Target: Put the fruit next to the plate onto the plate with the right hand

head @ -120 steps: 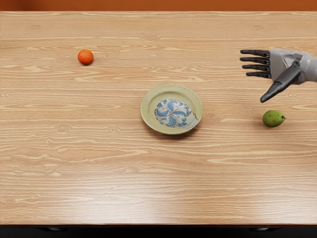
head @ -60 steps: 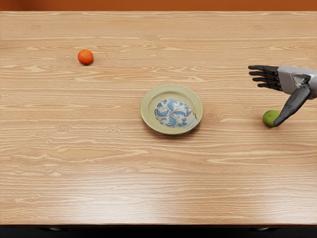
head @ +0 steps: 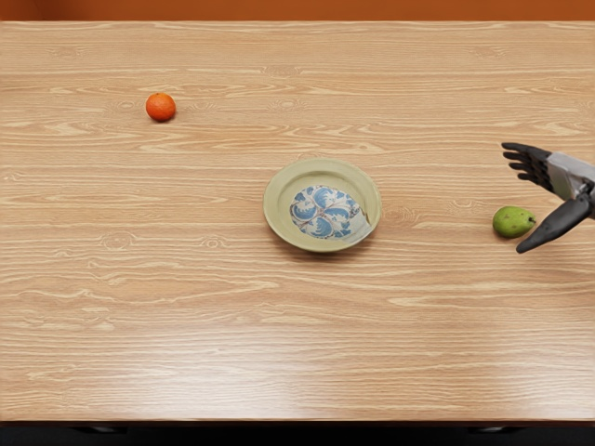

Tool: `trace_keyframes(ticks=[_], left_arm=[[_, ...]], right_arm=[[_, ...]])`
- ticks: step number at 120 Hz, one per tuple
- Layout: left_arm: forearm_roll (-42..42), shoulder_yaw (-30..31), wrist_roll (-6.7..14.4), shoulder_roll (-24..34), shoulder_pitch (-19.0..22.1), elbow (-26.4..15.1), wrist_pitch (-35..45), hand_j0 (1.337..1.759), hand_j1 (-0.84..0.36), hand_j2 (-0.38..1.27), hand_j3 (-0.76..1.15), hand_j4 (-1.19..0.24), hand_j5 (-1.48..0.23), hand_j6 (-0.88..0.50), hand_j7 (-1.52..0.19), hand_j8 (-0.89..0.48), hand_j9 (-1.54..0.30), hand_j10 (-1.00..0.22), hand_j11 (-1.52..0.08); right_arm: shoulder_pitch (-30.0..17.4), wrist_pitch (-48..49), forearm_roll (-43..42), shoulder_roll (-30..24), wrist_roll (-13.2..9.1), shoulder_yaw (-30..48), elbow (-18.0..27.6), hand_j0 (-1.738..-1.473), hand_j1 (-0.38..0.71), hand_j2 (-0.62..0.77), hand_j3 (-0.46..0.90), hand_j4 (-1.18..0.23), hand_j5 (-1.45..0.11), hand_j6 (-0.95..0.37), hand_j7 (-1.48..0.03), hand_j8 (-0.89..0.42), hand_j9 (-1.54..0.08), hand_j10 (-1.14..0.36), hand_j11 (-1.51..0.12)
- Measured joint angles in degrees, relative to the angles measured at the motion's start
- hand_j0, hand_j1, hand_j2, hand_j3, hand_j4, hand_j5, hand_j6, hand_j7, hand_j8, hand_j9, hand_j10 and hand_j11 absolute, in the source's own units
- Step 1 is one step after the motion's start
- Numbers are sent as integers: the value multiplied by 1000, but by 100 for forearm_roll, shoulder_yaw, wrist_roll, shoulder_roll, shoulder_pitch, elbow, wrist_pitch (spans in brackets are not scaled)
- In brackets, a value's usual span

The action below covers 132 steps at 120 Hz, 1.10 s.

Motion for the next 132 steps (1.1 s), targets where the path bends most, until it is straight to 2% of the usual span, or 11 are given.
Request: trace_keyframes(ticks=[17,47,84,132], left_arm=[[0,0,0,0,0,0,-1,1658,325,4,0,-21,-27,-21,-27,-21,-27,-21,-27],[0,0,0,0,0,0,-1,1658,325,4,0,-21,-27,-21,-27,-21,-27,-21,-27],[0,0,0,0,0,0,-1,1658,325,4,0,-21,-27,-21,-27,-21,-27,-21,-27],[0,0,0,0,0,0,0,1658,325,4,0,-21,-27,-21,-27,-21,-27,-21,-27]], right_arm=[[-130,-428,-66,43,103,-92,39,-1658,-231,-15,0,-106,-132,-107,-131,-106,-132,-105,-132],[-248,-1091,-152,114,138,-233,199,-1658,-104,-36,0,-213,-270,-215,-270,-213,-270,-212,-270],[-400,-1849,-306,358,159,-367,208,-1658,-46,-45,0,-262,-334,-264,-333,-263,-334,-261,-334],[-337,-2426,-417,568,-320,-568,192,-1658,-31,-47,0,-274,-350,-276,-349,-274,-350,-273,-350]])
